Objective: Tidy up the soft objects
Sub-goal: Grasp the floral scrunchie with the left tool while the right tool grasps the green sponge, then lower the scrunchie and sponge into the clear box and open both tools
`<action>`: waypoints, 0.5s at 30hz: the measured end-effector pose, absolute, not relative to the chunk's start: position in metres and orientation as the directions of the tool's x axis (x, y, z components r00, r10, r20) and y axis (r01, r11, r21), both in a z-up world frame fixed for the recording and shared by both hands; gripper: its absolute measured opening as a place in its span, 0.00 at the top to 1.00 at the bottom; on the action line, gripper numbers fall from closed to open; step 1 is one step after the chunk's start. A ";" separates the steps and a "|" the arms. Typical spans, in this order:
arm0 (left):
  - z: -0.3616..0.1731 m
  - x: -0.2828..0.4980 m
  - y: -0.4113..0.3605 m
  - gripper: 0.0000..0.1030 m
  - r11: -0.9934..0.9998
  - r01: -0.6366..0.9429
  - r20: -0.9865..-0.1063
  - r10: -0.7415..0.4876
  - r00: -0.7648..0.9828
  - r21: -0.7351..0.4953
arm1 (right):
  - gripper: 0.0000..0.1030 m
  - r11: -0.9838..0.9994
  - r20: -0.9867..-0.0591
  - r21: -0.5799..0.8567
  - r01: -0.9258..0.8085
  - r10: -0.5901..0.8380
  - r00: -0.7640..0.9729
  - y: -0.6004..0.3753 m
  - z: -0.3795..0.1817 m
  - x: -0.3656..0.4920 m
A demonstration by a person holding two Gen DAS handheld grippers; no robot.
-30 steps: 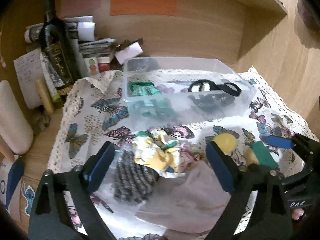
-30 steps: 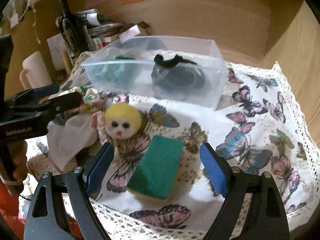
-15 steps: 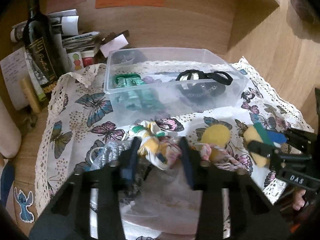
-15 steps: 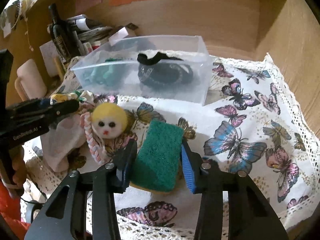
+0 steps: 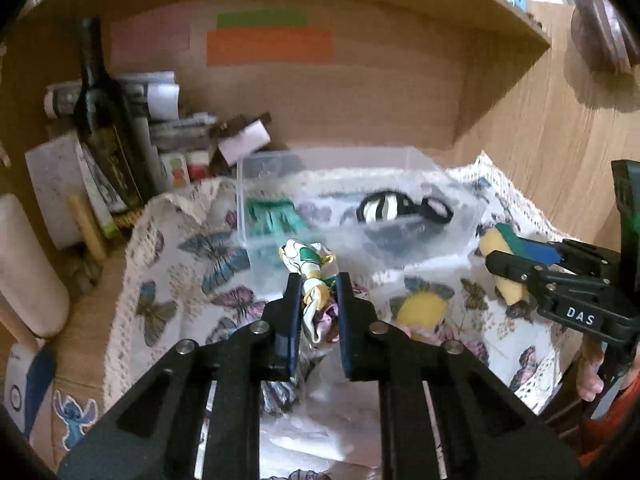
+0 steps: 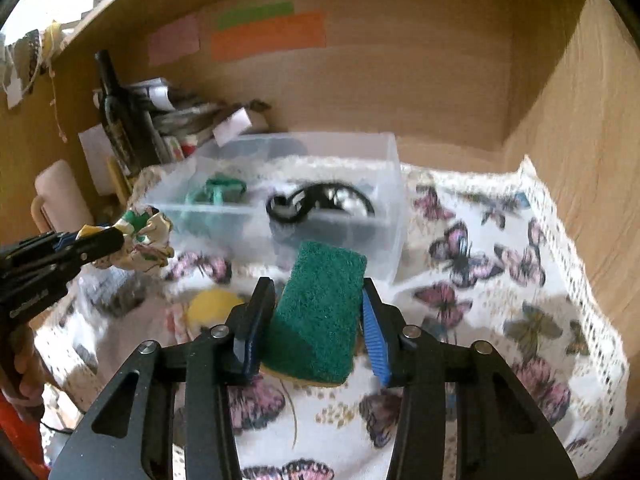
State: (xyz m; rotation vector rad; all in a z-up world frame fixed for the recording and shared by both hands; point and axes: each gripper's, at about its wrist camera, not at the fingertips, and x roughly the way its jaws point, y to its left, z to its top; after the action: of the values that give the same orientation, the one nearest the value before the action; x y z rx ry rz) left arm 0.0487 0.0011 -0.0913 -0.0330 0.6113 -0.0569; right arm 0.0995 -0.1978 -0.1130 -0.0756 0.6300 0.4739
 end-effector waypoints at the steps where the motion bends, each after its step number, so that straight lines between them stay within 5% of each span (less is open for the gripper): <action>1: -0.087 0.048 0.001 0.85 0.998 0.045 -0.562 -0.063 0.825 -0.045 | 0.62 0.890 -0.574 0.073 -0.451 0.408 0.710 -0.197 -0.109 0.101; 15: -0.039 0.087 0.011 0.85 0.997 0.028 -0.486 -0.059 0.872 -0.071 | 0.62 0.898 -0.458 0.004 -0.439 0.392 0.798 -0.185 -0.063 0.144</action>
State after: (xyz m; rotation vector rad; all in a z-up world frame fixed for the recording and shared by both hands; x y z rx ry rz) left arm 0.0869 0.0113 -0.0391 -0.0625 0.5098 -0.0452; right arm 0.1443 -0.1848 -0.0626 -0.1037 0.4684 0.4469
